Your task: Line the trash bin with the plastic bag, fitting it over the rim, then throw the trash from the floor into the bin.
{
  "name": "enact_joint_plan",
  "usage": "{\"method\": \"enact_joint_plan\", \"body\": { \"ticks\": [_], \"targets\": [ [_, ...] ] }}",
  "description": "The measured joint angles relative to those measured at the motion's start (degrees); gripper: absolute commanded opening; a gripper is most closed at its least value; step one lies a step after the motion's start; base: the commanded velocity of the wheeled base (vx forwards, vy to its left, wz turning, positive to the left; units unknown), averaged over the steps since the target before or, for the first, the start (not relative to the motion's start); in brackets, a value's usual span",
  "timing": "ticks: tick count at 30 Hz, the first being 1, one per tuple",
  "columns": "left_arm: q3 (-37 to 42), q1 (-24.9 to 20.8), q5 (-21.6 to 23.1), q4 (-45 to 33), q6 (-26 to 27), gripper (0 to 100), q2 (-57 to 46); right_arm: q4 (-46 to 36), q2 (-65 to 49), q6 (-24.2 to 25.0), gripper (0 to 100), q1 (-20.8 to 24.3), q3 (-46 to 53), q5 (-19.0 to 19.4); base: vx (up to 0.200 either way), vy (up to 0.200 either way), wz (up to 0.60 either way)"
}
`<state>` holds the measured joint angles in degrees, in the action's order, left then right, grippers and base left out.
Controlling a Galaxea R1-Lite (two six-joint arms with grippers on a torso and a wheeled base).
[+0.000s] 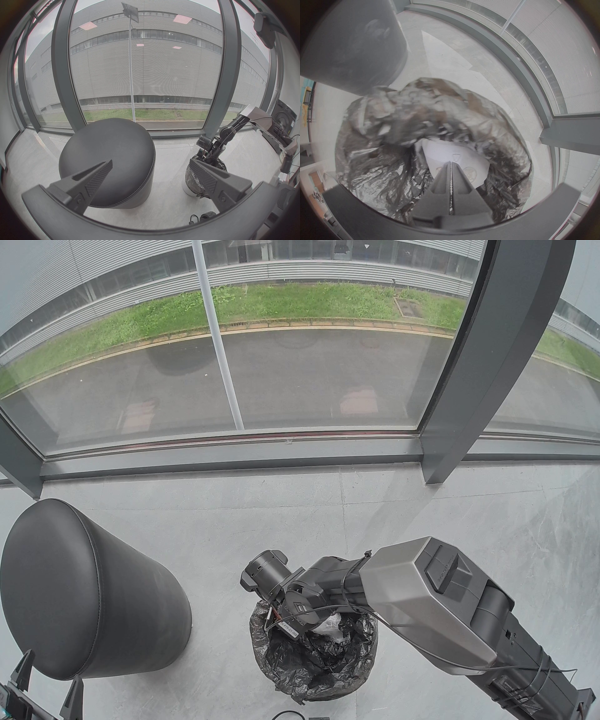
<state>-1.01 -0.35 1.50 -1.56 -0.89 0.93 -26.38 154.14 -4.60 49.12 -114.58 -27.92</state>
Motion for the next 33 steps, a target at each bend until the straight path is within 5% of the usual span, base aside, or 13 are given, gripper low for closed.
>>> {"method": "enact_joint_plan", "body": {
  "ticks": [33],
  "targets": [
    [0.0, 0.0, 0.0, 0.0, 0.0, 100, 0.0, 11.4, 8.2, -2.0, 0, -2.6, 0.0, 0.0, 0.000, 0.000, 0.00]
  ]
}}
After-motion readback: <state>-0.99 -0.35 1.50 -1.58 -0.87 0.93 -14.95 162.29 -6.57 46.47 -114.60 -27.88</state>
